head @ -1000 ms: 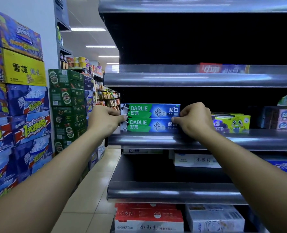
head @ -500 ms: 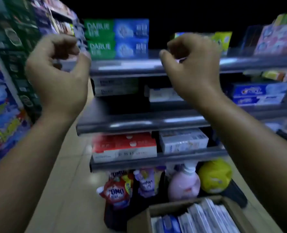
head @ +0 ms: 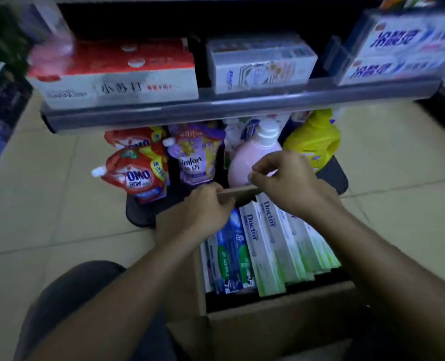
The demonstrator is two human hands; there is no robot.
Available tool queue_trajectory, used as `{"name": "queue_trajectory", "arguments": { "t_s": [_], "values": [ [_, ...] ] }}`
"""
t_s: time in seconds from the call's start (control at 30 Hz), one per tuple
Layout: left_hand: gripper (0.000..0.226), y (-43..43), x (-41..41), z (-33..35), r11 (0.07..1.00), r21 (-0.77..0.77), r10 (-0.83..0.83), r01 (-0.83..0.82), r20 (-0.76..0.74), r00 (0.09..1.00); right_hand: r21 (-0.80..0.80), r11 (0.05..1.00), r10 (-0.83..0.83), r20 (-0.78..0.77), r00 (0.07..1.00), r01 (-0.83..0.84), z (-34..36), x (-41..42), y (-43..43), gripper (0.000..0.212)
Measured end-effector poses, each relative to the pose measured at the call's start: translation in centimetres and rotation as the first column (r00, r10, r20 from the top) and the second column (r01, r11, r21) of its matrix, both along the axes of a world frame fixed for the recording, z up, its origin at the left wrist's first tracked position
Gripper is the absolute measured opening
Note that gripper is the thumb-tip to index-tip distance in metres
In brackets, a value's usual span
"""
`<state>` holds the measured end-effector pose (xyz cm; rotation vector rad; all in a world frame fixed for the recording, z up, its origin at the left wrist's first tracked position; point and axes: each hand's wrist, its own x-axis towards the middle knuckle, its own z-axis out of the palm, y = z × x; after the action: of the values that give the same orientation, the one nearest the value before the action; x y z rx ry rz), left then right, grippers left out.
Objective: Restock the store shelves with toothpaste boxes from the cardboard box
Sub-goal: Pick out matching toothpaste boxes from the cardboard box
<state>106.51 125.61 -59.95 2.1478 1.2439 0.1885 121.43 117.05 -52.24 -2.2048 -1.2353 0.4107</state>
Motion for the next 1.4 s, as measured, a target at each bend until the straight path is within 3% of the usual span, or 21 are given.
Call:
{"name": "queue_trajectory", "arguments": {
  "t_s": [0.13,0.2,0.3,0.43,0.57,0.6,0.7,0.77,0.87,0.93,1.0,1.1,1.17,1.23,1.3,1.33,1.4],
  "values": [
    [0.067,0.5,1.1,-3.6,0.987,0.078,-0.106,0.137,-0.312,0.944,-0.117,0.991,0.062,-0.029,0.998,-0.065,-3.3,0.2,-1.0,0.007],
    [0.079,0.6,1.2,-4.3,0.976,0.132,-0.114,0.173,-0.364,0.924,-0.123,0.989,0.079,-0.06,0.995,-0.086,-3.7,0.1,-1.0,0.006],
    [0.068,0.2,1.1,-5.1,0.958,0.167,-0.152,0.234,-0.399,0.904,-0.099,0.991,0.077,-0.093,0.993,-0.087,-3.8,-0.2,-0.7,0.013],
    [0.058,-0.2,0.7,-4.9,0.962,-0.033,-0.258,0.271,-0.442,0.859,-0.091,0.993,0.072,-0.102,0.992,-0.081,-3.6,-0.2,-0.4,0.014],
    [0.036,-0.4,-0.5,-3.4,0.954,0.127,-0.2,0.272,-0.407,0.891,-0.07,0.996,0.052,-0.115,0.992,-0.06,-3.2,-0.3,0.0,0.015],
    [0.037,-0.3,-0.7,-3.4,0.961,0.087,-0.211,0.263,-0.382,0.9,-0.061,0.996,0.05,-0.129,0.99,-0.058,-3.1,-0.5,0.0,0.015],
    [0.054,0.0,-0.9,-3.1,0.961,-0.233,-0.2,0.151,-0.199,0.959,-0.072,0.994,0.072,-0.134,0.988,-0.082,-3.1,-0.8,-0.3,0.016],
    [0.061,0.2,-0.9,-2.9,0.946,-0.308,-0.131,0.098,-0.089,0.987,-0.081,0.993,0.076,-0.13,0.989,-0.087,-3.1,-1.0,-0.5,0.016],
    [0.047,1.0,-1.1,-1.7,0.897,-0.443,0.075,-0.013,0.123,0.99,-0.072,0.995,0.054,-0.161,0.985,-0.067,-2.5,-0.9,-0.8,0.01],
    [0.039,2.2,-1.7,-0.1,0.859,-0.502,0.259,-0.099,0.26,0.93,-0.055,0.998,0.023,-0.192,0.981,-0.035,-2.1,-0.5,-1.1,0.006],
    [0.035,4.0,-2.4,1.4,0.796,-0.585,0.446,-0.156,0.392,0.805,-0.052,0.998,-0.044,-0.21,0.977,0.034,-1.7,0.0,-1.3,0.011],
    [0.043,6.1,-3.2,2.5,0.634,-0.766,0.671,-0.109,0.474,0.57,-0.102,0.988,-0.144,-0.307,0.941,0.118,-1.1,0.4,-1.7,0.044],
    [0.05,6.2,-3.1,2.2,0.535,-0.844,0.752,-0.047,0.45,0.481,-0.197,0.973,-0.202,-0.458,0.866,0.123,-0.5,0.2,-2.2,0.054],
    [0.053,5.5,-2.7,1.7,0.481,-0.877,0.782,0.009,0.434,0.447,-0.189,0.974,-0.22,-0.661,0.717,0.125,-0.3,0.0,-2.5,0.044],
    [0.045,4.8,-2.3,1.3,0.491,-0.871,0.765,0.034,0.449,0.462,-0.097,0.968,-0.212,-0.81,0.546,0.232,-0.1,0.2,-2.4,0.039],
    [0.036,4.6,-2.0,1.1,0.523,-0.852,0.735,0.025,0.465,0.494,-0.057,0.955,-0.206,-0.831,0.516,0.29,0.0,0.5,-2.4,0.039],
    [0.021,4.6,-1.7,0.6,0.639,-0.767,0.622,-0.059,0.47,0.626,0.022,0.932,-0.208,-0.784,0.585,0.361,0.3,1.3,-2.3,0.042]
  ]
}}
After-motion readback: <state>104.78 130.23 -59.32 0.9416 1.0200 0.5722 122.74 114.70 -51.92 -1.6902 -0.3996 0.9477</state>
